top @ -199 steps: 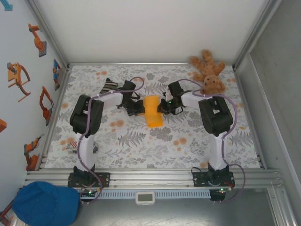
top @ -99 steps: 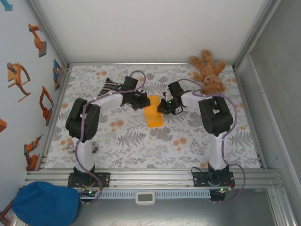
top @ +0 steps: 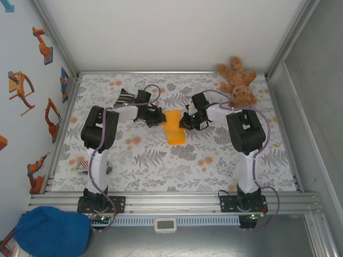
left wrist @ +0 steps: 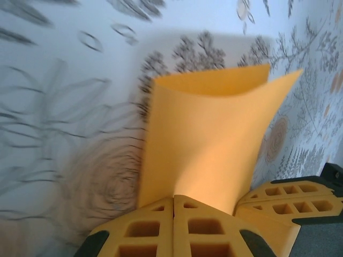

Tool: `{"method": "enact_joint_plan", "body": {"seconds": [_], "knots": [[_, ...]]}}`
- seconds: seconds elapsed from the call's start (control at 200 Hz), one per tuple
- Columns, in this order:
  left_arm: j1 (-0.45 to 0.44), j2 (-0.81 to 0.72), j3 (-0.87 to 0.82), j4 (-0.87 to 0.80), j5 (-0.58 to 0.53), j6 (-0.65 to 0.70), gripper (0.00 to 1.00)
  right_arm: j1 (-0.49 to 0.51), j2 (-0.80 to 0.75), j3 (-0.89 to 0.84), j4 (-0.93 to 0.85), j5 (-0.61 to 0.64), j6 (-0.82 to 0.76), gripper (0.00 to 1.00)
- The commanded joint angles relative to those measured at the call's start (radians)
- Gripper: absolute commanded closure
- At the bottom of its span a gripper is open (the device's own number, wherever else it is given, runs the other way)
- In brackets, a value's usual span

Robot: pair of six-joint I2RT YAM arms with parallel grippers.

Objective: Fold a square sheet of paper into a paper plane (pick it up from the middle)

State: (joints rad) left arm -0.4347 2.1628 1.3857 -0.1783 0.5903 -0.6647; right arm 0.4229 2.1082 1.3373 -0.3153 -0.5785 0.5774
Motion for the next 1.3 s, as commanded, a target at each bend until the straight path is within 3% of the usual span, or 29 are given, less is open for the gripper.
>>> {"method": "enact_joint_plan", "body": {"seconds": [0.0,0.155,0.315,0.566,0.771,0.951,1.037,1.297], "knots": [[0.059,-0.016,-0.021,-0.081,-0.09,0.055,1.0,-0.011,0.121,-0.079,-0.173,0.289,-0.013,1.0],[0.056,-0.109,0.001,-0.102,-0.069,0.063,1.0,-0.01,0.123,-0.082,-0.171,0.289,-0.014,1.0],[-0.017,-0.187,-0.02,-0.036,-0.06,0.039,1.0,-0.01,0.122,-0.081,-0.173,0.286,-0.017,1.0],[-0.061,-0.018,0.088,-0.009,-0.035,-0.019,1.0,-0.012,0.127,-0.084,-0.177,0.29,-0.019,1.0],[-0.031,0.077,0.144,-0.022,-0.054,-0.023,1.0,-0.011,0.122,-0.092,-0.178,0.293,-0.023,1.0],[0.024,0.113,0.157,-0.039,-0.134,-0.028,1.0,-0.013,0.108,-0.102,-0.183,0.301,-0.031,1.0],[0.04,0.129,0.18,-0.082,-0.189,-0.01,1.0,-0.013,0.107,-0.102,-0.184,0.302,-0.03,1.0],[0.072,0.123,0.357,-0.288,-0.187,0.096,1.0,-0.014,0.101,-0.102,-0.183,0.305,-0.023,1.0]]}}
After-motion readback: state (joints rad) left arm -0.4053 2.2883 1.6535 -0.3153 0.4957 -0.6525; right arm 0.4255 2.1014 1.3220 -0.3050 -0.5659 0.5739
